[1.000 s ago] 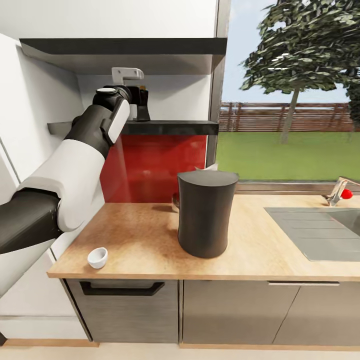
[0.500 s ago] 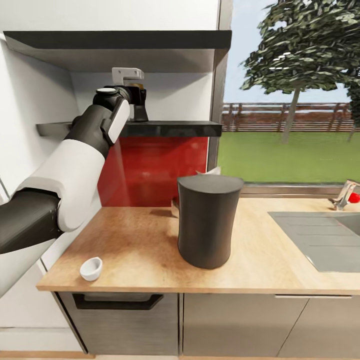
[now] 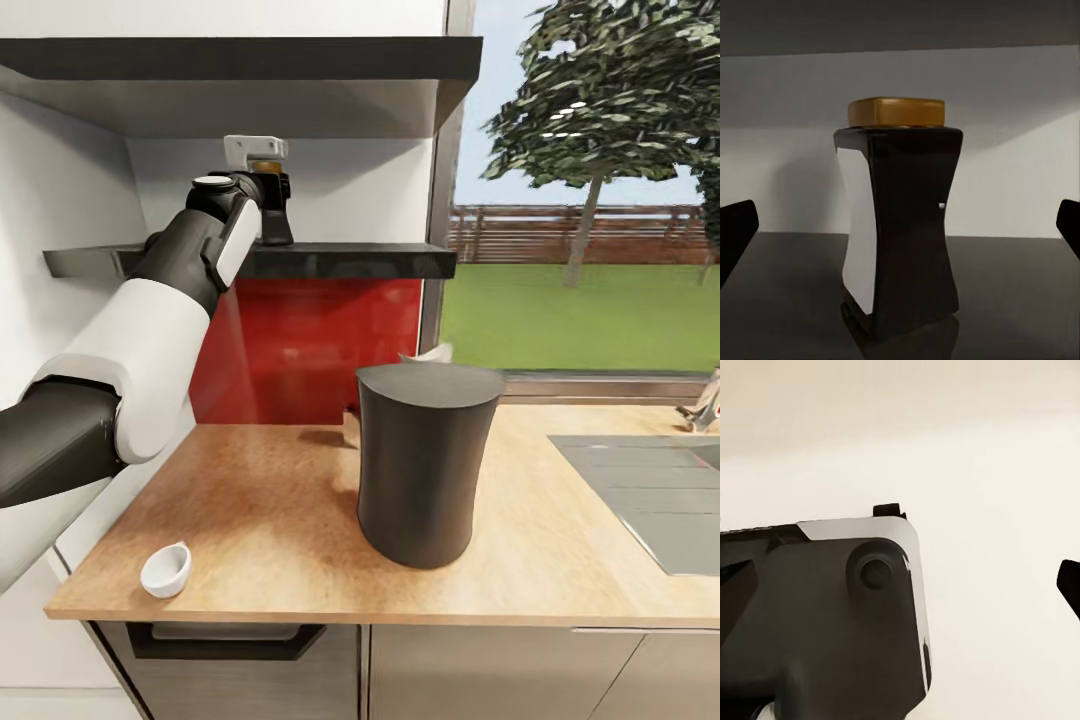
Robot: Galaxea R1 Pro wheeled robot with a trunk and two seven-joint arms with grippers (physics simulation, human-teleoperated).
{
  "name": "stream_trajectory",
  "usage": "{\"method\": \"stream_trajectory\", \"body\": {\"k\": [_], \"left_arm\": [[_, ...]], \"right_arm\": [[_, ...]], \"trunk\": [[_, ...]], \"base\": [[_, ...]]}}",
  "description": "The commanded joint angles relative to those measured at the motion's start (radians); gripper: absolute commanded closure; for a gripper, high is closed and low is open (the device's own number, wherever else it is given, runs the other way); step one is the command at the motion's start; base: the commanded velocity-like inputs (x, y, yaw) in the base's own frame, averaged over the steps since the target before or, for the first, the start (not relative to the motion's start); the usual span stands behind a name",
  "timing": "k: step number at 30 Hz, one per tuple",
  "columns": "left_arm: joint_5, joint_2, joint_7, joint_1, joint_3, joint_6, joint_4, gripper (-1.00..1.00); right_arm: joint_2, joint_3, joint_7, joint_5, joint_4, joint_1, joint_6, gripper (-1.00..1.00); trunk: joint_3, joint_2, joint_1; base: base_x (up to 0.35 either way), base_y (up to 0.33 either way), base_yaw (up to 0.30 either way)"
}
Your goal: Set up a coffee station on the kitchen countertop: keep the coffee maker on the countertop, move the bottle of coffee from the kitchen shelf to the counter next to the coffee maker, place a paper coffee filter on top of the coffee maker, put the saucer next to the coffee maker with the coffee cup on the saucer, and place the electric kettle next to the coffee maker.
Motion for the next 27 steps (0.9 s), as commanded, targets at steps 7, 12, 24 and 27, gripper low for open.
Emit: {"method": "stream_trajectory", "body": {"k": [7, 12, 24, 27], "left_arm": [[0.006, 0.001, 0.008, -0.001, -0.007, 0.003, -0.001, -1.00], [0.006, 0.001, 0.009, -0.001, -0.007, 0.004, 0.000, -1.00], [0.005, 0.002, 0.011, -0.001, -0.005, 0.004, -0.002, -1.00], [0.005, 0.002, 0.011, -0.001, -0.007, 0.003, -0.002, -1.00]], "right_arm": [[-0.002, -0.009, 0.003, 0.010, 0.001, 0.002, -0.004, -1.00], [-0.002, -0.009, 0.003, 0.010, 0.001, 0.008, -0.004, -1.00], [-0.003, -0.009, 0.003, 0.010, 0.001, 0.009, -0.004, -1.00], [-0.004, -0.009, 0.003, 0.010, 0.001, 0.009, -0.004, -1.00]], "trunk": [[-0.001, -0.001, 0.001], [-0.001, -0.001, 0.001], [-0.001, -0.001, 0.001], [-0.001, -0.001, 0.001]], "base": [[0.075, 0.017, 0.000], [0.185, 0.001, 0.000], [0.099, 0.015, 0.000], [0.041, 0.010, 0.000]]}}
